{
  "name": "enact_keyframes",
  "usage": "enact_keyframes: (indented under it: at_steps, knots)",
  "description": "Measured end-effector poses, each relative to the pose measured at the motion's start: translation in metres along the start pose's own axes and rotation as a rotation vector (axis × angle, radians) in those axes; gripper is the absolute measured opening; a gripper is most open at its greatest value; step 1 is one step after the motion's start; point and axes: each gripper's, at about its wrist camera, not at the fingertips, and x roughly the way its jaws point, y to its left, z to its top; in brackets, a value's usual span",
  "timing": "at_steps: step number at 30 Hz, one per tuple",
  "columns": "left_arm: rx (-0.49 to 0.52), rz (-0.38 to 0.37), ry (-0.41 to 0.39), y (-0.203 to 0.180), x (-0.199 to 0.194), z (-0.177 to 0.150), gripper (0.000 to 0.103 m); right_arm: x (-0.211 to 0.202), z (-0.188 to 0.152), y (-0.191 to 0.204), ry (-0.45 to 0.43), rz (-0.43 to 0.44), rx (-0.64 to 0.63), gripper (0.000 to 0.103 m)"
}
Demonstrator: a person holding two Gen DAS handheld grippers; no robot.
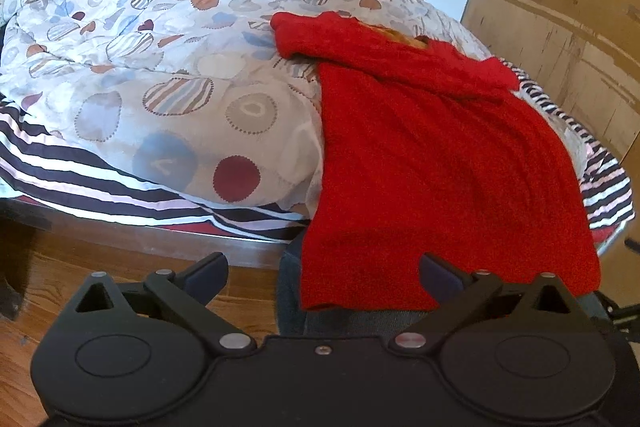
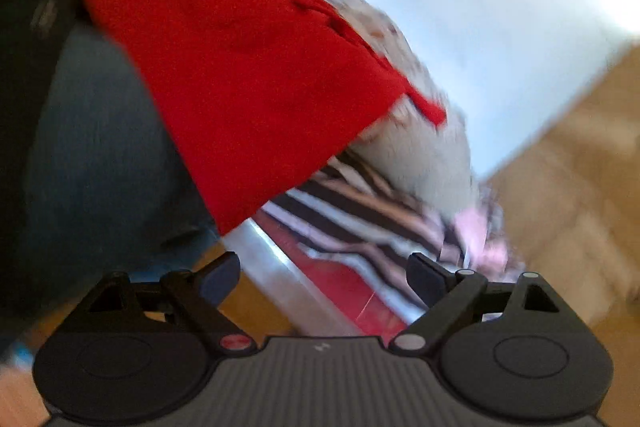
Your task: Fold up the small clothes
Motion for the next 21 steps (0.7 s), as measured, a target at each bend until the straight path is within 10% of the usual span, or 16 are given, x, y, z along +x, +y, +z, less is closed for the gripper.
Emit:
enact_keyframes:
  at_steps: [5, 11, 15, 21]
  knots:
    - [0.004, 0.034, 0.005, 0.003, -0.006, 0.003, 0.102, 0.006, -0.011, 0.035, -0.243, -0.176, -0.404, 0.094]
    - [0.005, 0.049, -0.003, 0.004, -0.010, 0.004, 0.102, -0.004, -0.013, 0.038, -0.449, -0.186, -0.644, 0.086]
    - [-0.001, 0.039, -0.003, 0.004, -0.009, 0.003, 0.102, -0.024, -0.001, 0.026, -0.459, -0.086, -0.660, 0.020]
    - [-0.007, 0.022, -0.043, 0.001, -0.010, -0.001, 0.102, -0.050, 0.018, 0.004, -0.439, 0.033, -0.677, 0.008]
